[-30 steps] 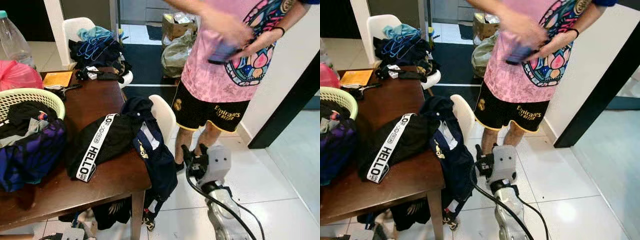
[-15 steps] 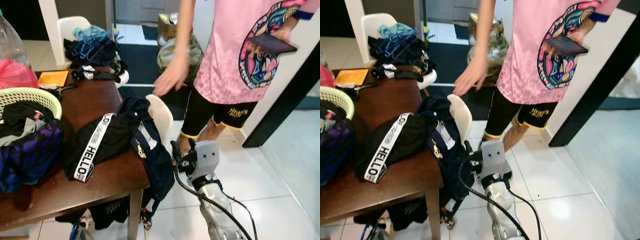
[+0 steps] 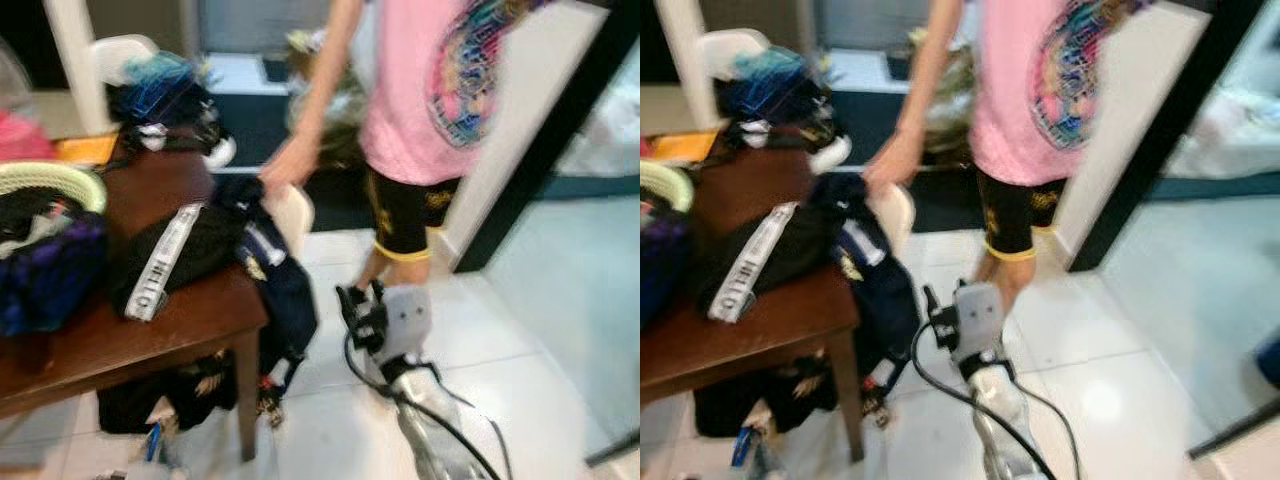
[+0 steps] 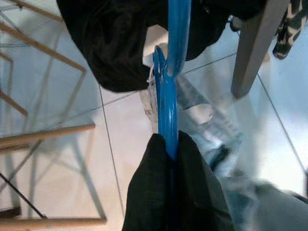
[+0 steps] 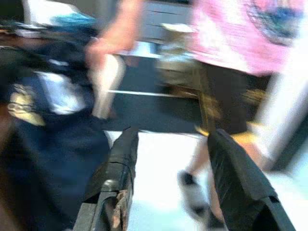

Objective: Hang hanger

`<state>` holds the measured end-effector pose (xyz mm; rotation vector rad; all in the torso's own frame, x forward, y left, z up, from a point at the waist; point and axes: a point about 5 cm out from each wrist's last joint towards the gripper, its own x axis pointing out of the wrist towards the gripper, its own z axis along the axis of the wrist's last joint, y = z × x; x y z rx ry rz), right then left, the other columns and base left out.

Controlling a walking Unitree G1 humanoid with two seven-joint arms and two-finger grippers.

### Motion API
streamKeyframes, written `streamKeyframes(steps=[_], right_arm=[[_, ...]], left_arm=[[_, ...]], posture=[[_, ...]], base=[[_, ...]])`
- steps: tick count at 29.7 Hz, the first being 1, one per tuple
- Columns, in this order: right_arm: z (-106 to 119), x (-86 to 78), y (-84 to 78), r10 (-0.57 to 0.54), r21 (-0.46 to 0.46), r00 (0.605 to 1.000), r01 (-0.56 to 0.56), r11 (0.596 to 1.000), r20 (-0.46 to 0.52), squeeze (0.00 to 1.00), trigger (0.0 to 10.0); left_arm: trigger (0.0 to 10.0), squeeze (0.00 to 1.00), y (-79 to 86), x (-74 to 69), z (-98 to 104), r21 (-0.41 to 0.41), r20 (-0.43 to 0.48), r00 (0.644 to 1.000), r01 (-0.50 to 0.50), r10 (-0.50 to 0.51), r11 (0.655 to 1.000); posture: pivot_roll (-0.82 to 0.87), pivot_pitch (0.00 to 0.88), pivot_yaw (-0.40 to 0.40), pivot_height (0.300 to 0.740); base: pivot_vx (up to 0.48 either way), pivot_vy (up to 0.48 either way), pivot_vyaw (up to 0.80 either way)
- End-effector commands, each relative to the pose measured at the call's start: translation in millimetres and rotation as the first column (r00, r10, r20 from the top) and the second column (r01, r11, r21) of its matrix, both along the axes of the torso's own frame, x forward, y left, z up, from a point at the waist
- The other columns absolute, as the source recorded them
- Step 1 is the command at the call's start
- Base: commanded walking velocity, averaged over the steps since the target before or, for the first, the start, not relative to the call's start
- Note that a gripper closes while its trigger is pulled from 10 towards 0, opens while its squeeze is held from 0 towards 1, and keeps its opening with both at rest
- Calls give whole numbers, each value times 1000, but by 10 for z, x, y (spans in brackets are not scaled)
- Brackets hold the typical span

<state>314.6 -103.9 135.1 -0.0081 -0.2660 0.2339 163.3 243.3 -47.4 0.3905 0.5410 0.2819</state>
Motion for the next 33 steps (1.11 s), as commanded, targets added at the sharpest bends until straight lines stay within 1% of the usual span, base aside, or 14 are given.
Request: streamKeyframes(steps=[1, 10, 18, 25, 31, 33], right_arm=[[-61, -31, 82, 25, 8, 1000, -25, 1000, -18, 0, 10000], [-81, -29, 93, 29, 8, 999, -28, 1000, -22, 0, 10000], [-92, -27, 87, 29, 8, 999, -29, 1000, -23, 0, 10000], [-95, -28, 99, 30, 11, 999, -29, 1000, -22, 0, 10000], [-96, -27, 105, 30, 11, 999, -30, 999, -21, 0, 10000], [-98, -28, 105, 31, 11, 999, -30, 999, -21, 0, 10000]], left_arm=[[10000, 0, -40, -218, -145, -25, -76, 997, -4, 2, 1000], [10000, 0, 28, -212, -174, -28, -91, 996, -15, 12, 999], [10000, 0, 23, -219, -208, -33, -107, 994, -18, 15, 999], [10000, 0, 13, -214, -257, -40, -149, 989, -27, 20, 999], [10000, 0, 42, -249, -281, -43, -177, 984, -36, 28, 998], [10000, 0, 51, -258, -285, -43, -183, 983, -39, 31, 998]], posture=[[85, 82, -37, 740], [88, 82, -35, 740], [88, 82, -33, 740], [89, 82, -32, 740], [90, 83, -29, 740], [90, 83, -28, 740]], base=[[-480, 0, 0], [-480, 0, 0], [-465, 0, 0], [-437, 0, 0], [-422, 0, 0], [0, 0, 0]])
